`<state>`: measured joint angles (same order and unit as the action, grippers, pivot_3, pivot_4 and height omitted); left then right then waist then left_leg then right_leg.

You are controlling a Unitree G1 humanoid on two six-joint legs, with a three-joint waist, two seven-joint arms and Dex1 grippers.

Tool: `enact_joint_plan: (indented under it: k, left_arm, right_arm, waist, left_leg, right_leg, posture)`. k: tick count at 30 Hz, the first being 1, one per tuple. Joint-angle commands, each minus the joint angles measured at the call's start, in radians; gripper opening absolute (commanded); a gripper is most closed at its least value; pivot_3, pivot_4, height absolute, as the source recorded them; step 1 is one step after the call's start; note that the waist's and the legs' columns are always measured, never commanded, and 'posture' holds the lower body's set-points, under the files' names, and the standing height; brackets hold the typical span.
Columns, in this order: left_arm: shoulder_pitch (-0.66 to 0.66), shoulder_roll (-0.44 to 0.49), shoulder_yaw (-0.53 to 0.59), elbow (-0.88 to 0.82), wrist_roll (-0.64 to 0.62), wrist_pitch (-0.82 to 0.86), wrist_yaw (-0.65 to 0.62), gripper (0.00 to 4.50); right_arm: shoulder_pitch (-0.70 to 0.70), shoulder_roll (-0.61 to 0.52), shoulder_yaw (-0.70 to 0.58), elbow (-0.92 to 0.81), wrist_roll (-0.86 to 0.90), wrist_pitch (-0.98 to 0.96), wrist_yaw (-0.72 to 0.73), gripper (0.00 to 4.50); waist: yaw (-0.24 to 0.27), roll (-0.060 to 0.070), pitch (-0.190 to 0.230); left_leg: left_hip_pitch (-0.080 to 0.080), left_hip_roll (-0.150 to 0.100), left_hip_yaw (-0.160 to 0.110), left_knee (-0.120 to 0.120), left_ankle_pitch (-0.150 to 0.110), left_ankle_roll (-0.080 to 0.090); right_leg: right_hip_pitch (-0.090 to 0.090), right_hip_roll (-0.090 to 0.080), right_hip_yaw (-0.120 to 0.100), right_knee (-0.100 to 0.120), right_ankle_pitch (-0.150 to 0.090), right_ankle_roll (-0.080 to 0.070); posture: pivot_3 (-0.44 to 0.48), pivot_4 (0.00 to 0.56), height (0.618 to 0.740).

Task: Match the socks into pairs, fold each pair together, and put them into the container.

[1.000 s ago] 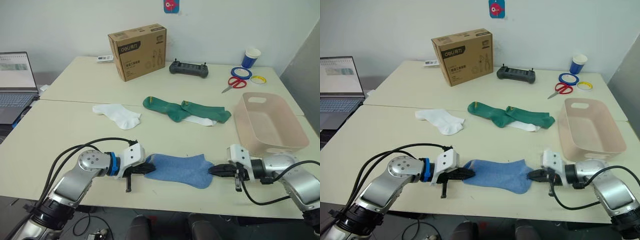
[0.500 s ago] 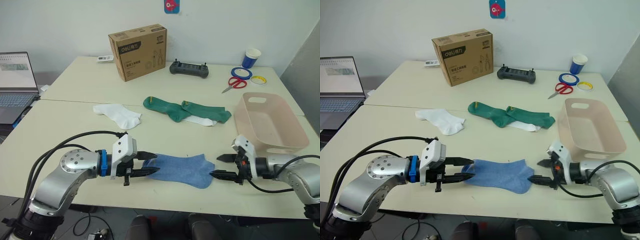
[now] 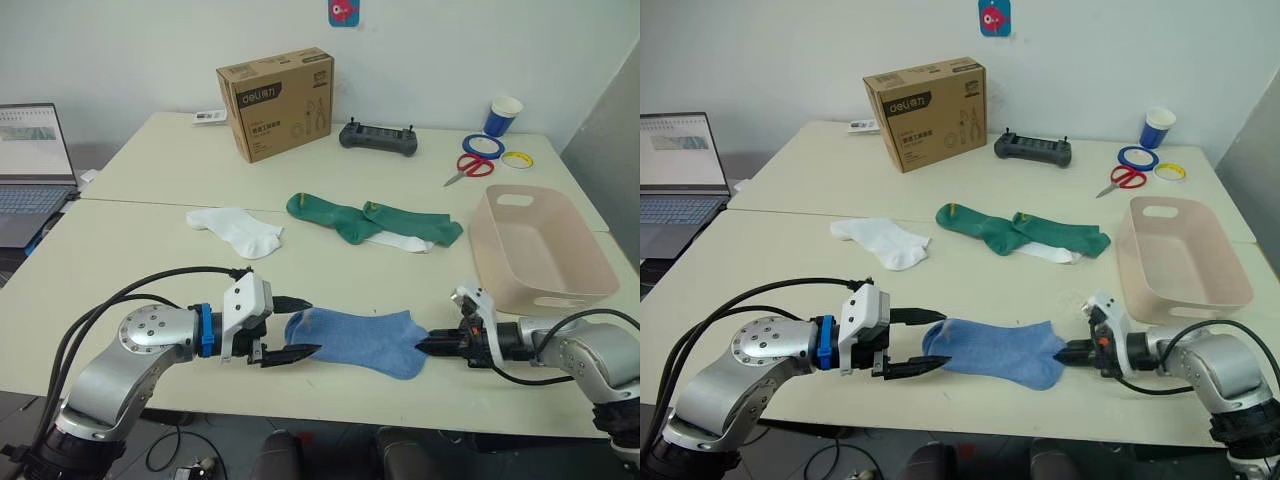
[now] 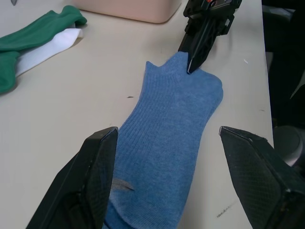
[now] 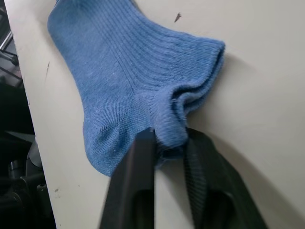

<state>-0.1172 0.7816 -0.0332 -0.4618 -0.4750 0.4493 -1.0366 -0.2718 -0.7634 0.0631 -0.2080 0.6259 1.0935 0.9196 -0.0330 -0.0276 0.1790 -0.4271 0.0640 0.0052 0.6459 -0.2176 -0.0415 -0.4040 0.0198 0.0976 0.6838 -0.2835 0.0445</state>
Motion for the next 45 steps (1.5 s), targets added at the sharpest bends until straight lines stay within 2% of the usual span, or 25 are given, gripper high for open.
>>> enact_joint_plan:
  k: [1,5,8,17,21,24,28,31,34,40,45]
  left_arm:
    - [0.001,-0.003,0.002,-0.019,0.002,-0.022,0.001,3.54]
    - [-0.040,-0.029,-0.044,0.014,0.024,-0.028,0.001,3.54]
    - [-0.113,-0.068,-0.122,0.086,0.082,-0.040,-0.001,2.96]
    - [-0.279,-0.185,-0.278,0.280,0.216,-0.060,0.003,0.02]
    - [-0.279,-0.185,-0.338,0.310,0.259,-0.050,-0.031,0.02]
    - [-0.277,-0.151,-0.394,0.374,0.345,-0.093,-0.051,0.02]
    - [-0.275,-0.167,-0.400,0.431,0.381,-0.140,-0.041,0.02]
    - [-0.276,-0.197,-0.389,0.436,0.362,-0.137,-0.038,0.02]
    - [-0.281,-0.219,-0.387,0.429,0.356,-0.126,-0.039,0.02]
    - [-0.280,-0.212,-0.378,0.431,0.364,-0.131,-0.052,0.02]
    - [-0.277,-0.204,-0.374,0.431,0.364,-0.131,-0.054,0.02]
  right_arm:
    - [-0.044,0.001,-0.061,0.036,0.056,0.043,0.016,0.05]
    - [-0.083,-0.086,-0.028,0.108,0.024,-0.008,0.114,0.05]
    - [-0.122,-0.137,0.006,0.155,0.009,-0.032,0.188,0.00]
    - [-0.183,-0.162,0.076,0.226,-0.039,-0.070,0.283,0.00]
    - [-0.215,-0.144,0.067,0.205,-0.023,-0.029,0.274,0.00]
    - [-0.249,-0.118,0.031,0.162,0.044,0.047,0.267,0.00]
    - [-0.298,-0.049,-0.019,0.083,0.166,0.177,0.230,0.00]
    - [-0.315,0.013,-0.029,0.042,0.208,0.235,0.173,0.00]
    - [-0.310,0.104,0.027,0.036,0.177,0.207,0.107,0.00]
    - [-0.305,0.195,0.098,0.081,0.124,0.141,0.057,0.00]
    - [-0.313,0.256,0.097,0.115,0.122,0.141,0.027,0.00]
  waist:
    - [0.000,0.000,0.000]
    - [0.000,0.001,0.000]
    - [0.002,0.001,0.000]
    - [0.001,0.001,0.000]
    - [-0.004,0.001,0.000]
    - [-0.004,0.001,0.000]
    - [-0.004,0.002,-0.001]
    - [0.000,0.002,-0.001]
    - [0.000,0.002,-0.003]
    - [0.001,0.002,-0.003]
    - [0.000,0.002,-0.003]
  left_leg:
    - [0.000,0.000,0.000,0.000,0.000,0.000]
    - [0.000,0.000,0.000,0.000,0.000,0.000]
    - [0.000,-0.001,0.001,0.000,0.000,0.000]
    - [-0.001,-0.001,-0.001,0.000,0.000,0.000]
    - [-0.001,-0.001,-0.001,0.000,0.000,0.000]
    - [-0.001,-0.001,-0.001,0.000,0.000,0.000]
    - [0.000,0.000,-0.002,0.000,0.000,0.000]
    - [0.000,0.000,-0.003,0.000,0.000,0.001]
    - [0.000,0.000,-0.002,0.000,0.000,0.000]
    - [-0.001,0.000,-0.002,0.000,0.000,0.000]
    - [-0.001,0.000,-0.002,0.000,0.000,0.000]
  right_leg:
    - [0.000,0.000,0.000,0.000,0.000,0.000]
    - [0.000,0.000,0.000,0.000,0.000,0.000]
    - [0.000,-0.001,0.000,-0.001,0.000,0.000]
    - [0.000,0.001,0.000,-0.001,0.001,-0.002]
    - [0.000,0.001,0.001,-0.001,0.001,-0.001]
    - [0.000,0.001,0.000,-0.001,0.001,-0.001]
    - [0.000,0.002,0.000,0.000,0.001,-0.001]
    - [0.001,0.002,0.000,0.000,0.001,-0.001]
    - [0.001,0.002,0.000,0.000,0.001,-0.001]
    - [0.000,0.001,-0.001,0.000,0.001,-0.001]
    - [0.000,0.002,-0.001,0.000,0.001,-0.001]
  posture:
    - [0.000,0.150,0.740]
    - [0.000,0.150,0.740]
    - [0.000,0.150,0.740]
    - [0.000,0.150,0.740]
    - [0.000,0.150,0.740]
    - [0.000,0.150,0.740]
    - [0.000,0.150,0.740]
    - [0.000,0.150,0.740]
    - [0.000,0.150,0.740]
    - [0.000,0.150,0.740]
    - [0.000,0.150,0.740]
